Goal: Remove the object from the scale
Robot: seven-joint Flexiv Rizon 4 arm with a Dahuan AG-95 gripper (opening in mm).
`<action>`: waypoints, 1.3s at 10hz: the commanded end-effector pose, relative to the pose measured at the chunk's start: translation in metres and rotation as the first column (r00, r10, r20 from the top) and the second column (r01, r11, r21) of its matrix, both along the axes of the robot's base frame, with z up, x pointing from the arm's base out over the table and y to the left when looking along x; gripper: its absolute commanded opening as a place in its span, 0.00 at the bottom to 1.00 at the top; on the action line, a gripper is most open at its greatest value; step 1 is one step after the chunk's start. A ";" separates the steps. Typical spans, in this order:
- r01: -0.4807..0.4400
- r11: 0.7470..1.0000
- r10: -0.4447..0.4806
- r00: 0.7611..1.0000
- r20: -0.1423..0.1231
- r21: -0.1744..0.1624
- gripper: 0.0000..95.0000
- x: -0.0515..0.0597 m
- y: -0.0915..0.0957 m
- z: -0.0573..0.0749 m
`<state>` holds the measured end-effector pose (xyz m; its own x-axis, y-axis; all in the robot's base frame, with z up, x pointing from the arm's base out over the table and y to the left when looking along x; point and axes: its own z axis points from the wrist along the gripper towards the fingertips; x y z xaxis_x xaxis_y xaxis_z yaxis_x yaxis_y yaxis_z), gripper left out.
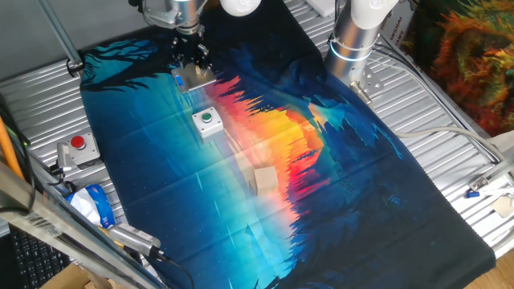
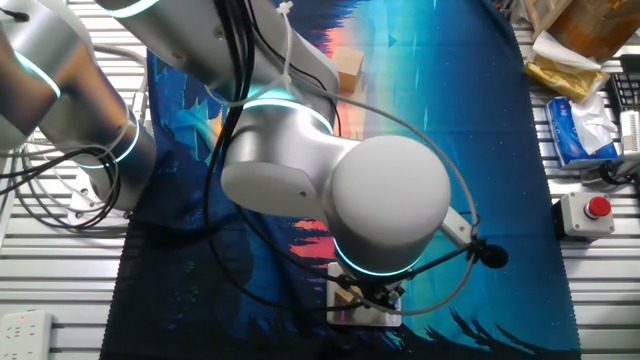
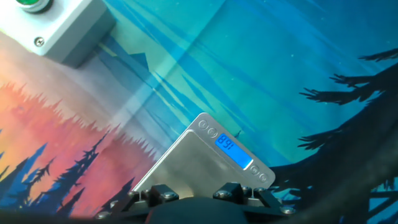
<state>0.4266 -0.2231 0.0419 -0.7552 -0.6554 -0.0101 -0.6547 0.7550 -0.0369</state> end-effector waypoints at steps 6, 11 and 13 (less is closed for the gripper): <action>0.024 1.000 -0.024 1.000 -0.013 -0.009 0.20 -0.008 0.001 -0.002; 0.058 0.998 -0.058 0.998 -0.011 -0.004 0.00 -0.008 0.001 -0.004; 0.095 0.995 -0.094 0.995 -0.012 0.023 0.00 -0.004 0.000 0.000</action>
